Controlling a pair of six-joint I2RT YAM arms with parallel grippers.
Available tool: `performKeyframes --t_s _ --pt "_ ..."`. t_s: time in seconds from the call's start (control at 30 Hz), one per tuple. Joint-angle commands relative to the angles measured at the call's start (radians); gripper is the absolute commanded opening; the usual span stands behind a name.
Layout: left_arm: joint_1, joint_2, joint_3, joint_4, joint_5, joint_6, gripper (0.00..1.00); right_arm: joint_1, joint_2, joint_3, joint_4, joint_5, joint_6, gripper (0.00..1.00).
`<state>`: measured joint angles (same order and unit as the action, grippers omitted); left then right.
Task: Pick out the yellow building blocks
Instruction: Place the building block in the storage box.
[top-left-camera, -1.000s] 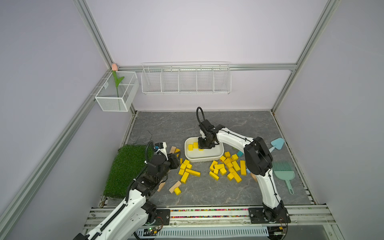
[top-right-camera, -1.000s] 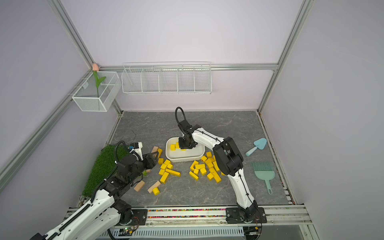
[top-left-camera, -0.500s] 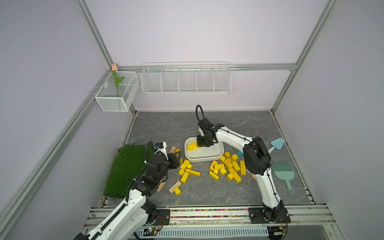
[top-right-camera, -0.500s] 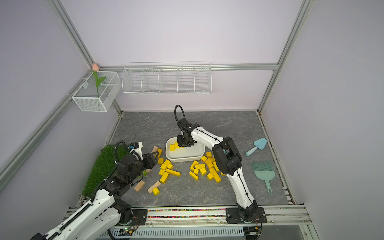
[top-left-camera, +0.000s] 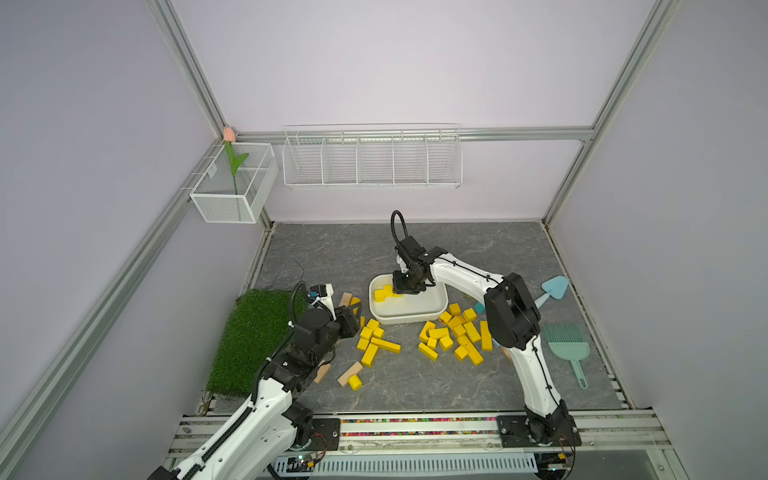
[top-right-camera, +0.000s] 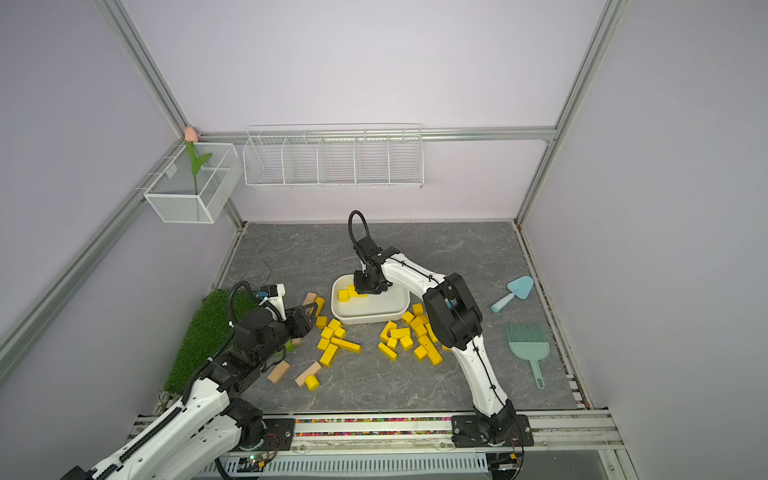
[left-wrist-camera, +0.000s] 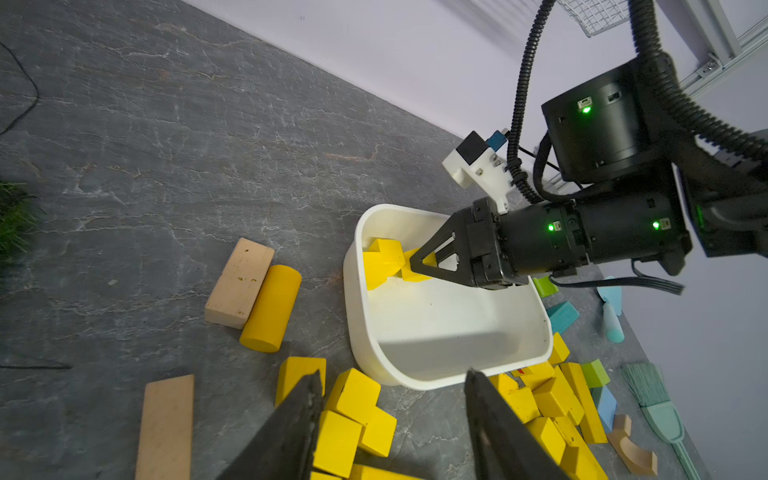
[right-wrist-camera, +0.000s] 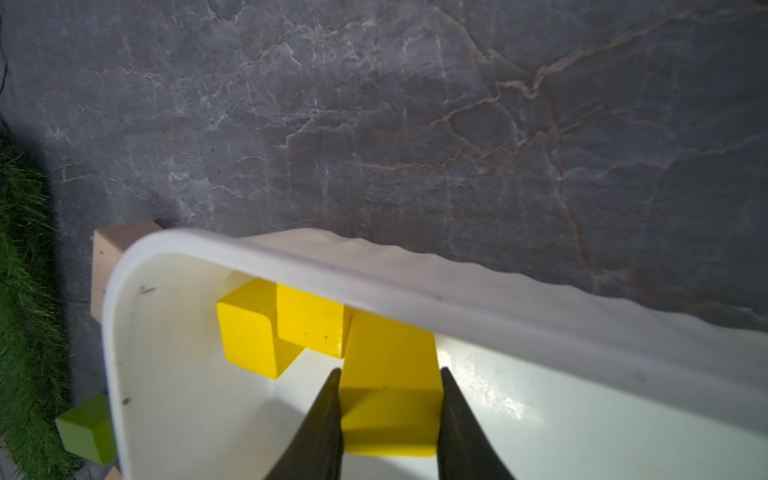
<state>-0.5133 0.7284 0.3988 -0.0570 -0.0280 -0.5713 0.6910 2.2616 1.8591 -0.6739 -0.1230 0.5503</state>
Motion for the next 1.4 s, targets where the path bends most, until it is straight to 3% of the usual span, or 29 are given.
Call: performKeyframes --t_s 0.0,0.3,0.4,1.0,1.37 --pt "0.006 -0.005 -0.015 0.019 0.002 0.002 0.57 0.004 0.018 0.017 0.020 -0.030 0.010 0.33" --pt "0.009 -0.005 -0.017 0.020 0.005 0.000 0.57 0.004 0.016 0.018 0.033 -0.048 0.006 0.37" --pt "0.009 -0.006 -0.016 0.020 0.008 0.001 0.57 0.003 0.012 0.018 0.035 -0.055 -0.001 0.44" --pt "0.013 -0.006 -0.016 0.020 0.011 -0.001 0.57 0.003 -0.015 -0.004 0.072 -0.078 -0.006 0.42" --pt "0.014 0.002 -0.014 0.019 0.009 -0.003 0.57 0.004 -0.190 -0.140 0.031 0.010 -0.043 0.42"
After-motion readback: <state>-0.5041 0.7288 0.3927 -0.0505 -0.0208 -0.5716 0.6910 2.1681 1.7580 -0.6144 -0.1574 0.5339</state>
